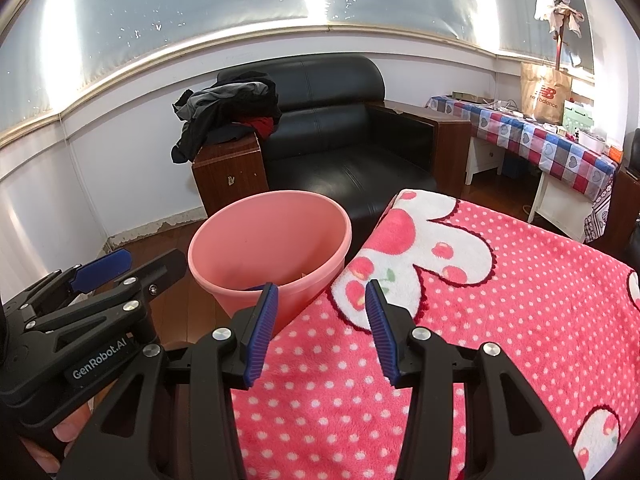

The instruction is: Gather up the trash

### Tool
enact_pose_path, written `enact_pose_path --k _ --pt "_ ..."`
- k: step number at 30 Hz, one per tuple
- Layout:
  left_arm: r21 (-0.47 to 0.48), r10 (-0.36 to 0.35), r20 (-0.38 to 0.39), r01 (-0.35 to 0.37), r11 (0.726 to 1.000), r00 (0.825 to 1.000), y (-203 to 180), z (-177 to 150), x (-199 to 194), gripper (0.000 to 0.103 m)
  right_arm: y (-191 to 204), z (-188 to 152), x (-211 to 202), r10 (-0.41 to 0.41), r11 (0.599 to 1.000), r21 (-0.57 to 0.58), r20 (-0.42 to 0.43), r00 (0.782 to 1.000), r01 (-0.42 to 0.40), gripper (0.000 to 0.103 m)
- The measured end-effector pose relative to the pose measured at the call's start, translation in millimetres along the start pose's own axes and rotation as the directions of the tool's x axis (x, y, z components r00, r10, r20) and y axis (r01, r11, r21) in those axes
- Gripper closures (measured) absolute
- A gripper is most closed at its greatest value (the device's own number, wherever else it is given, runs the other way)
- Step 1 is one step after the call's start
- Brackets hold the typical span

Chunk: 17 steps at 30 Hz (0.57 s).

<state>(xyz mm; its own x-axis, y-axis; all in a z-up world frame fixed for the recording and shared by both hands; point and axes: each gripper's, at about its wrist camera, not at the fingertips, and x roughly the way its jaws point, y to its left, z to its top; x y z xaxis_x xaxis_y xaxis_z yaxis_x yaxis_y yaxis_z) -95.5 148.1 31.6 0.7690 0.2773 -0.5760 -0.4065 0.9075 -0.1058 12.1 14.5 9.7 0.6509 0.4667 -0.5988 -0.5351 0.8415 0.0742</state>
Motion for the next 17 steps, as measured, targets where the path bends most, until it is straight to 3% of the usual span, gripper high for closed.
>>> enact_pose_path --k 17 --pt "0.0 -0.002 -0.007 0.002 1.0 1.0 3.9 1.7 2.1 0.04 1.0 1.3 0.3 -0.002 1.0 0.005 -0.006 1.0 0.002 0.057"
